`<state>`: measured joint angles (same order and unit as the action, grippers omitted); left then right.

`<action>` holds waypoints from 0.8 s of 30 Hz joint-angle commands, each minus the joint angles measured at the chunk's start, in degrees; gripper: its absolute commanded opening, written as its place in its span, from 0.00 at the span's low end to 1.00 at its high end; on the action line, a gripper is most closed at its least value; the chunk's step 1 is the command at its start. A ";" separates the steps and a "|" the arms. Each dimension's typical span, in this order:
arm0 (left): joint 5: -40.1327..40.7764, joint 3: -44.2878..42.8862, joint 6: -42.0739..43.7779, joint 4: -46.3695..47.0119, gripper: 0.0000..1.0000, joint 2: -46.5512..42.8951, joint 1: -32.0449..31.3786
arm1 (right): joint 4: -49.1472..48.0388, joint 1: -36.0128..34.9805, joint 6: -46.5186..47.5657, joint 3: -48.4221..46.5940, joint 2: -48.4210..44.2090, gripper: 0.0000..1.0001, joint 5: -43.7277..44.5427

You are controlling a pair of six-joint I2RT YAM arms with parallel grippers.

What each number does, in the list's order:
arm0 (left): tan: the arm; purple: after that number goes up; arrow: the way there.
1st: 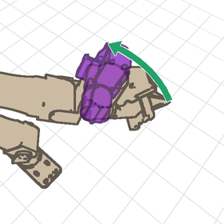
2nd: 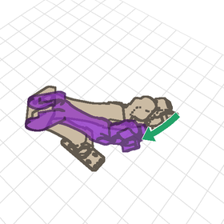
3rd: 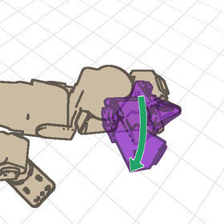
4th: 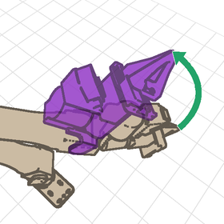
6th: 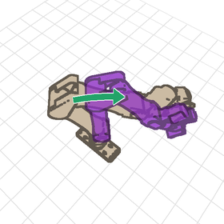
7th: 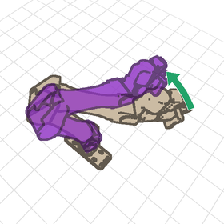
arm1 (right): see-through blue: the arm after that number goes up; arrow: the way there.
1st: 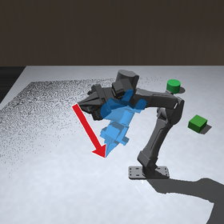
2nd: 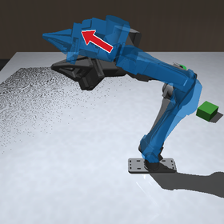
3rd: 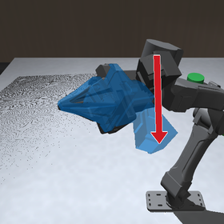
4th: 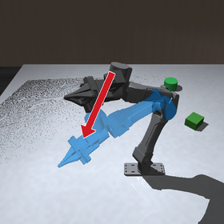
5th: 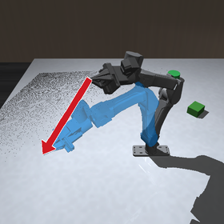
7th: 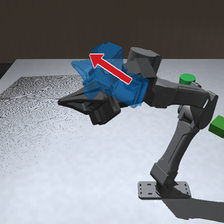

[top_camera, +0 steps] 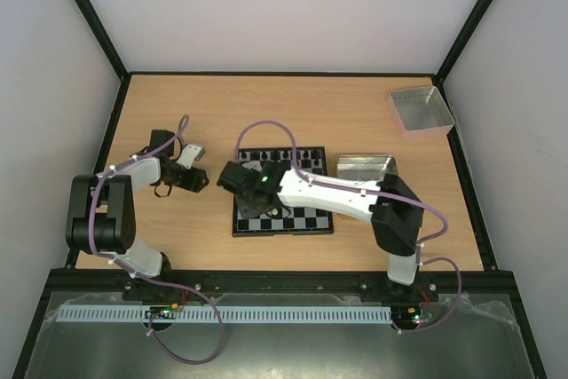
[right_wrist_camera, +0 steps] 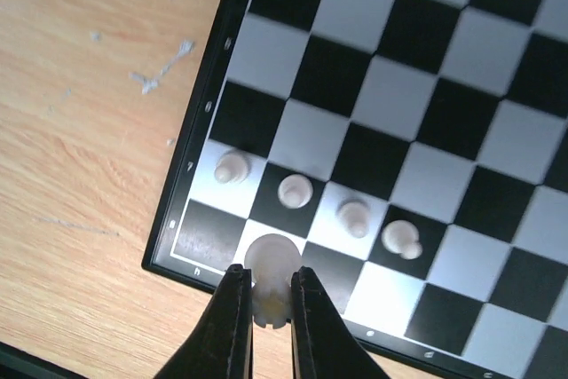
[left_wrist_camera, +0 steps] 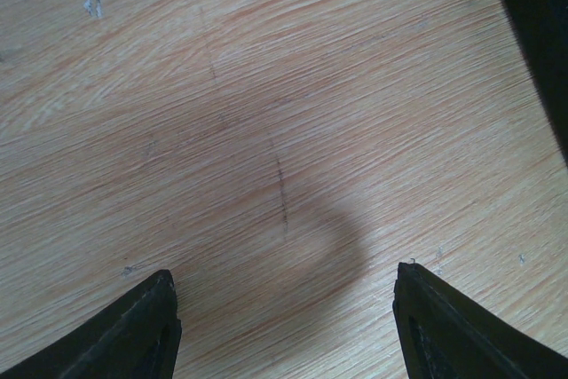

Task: Set up the chess pieces on the board
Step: Place the chess piece on the chessboard.

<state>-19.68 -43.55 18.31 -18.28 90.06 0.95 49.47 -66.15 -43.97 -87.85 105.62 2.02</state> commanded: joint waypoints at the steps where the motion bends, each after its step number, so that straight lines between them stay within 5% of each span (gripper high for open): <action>1: -0.18 -0.13 -0.82 -2.62 0.66 0.99 0.12 | 1.09 -2.39 -1.27 -2.58 3.15 0.06 -1.22; 24: -0.53 -0.11 -0.51 -2.67 0.66 0.82 0.18 | -3.65 -3.90 -1.50 -4.15 9.74 0.07 -5.60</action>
<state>-19.70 -43.55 18.15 -18.26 90.06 0.95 46.48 -69.47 -45.15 -89.30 113.97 -3.36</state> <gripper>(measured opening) 0.664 0.072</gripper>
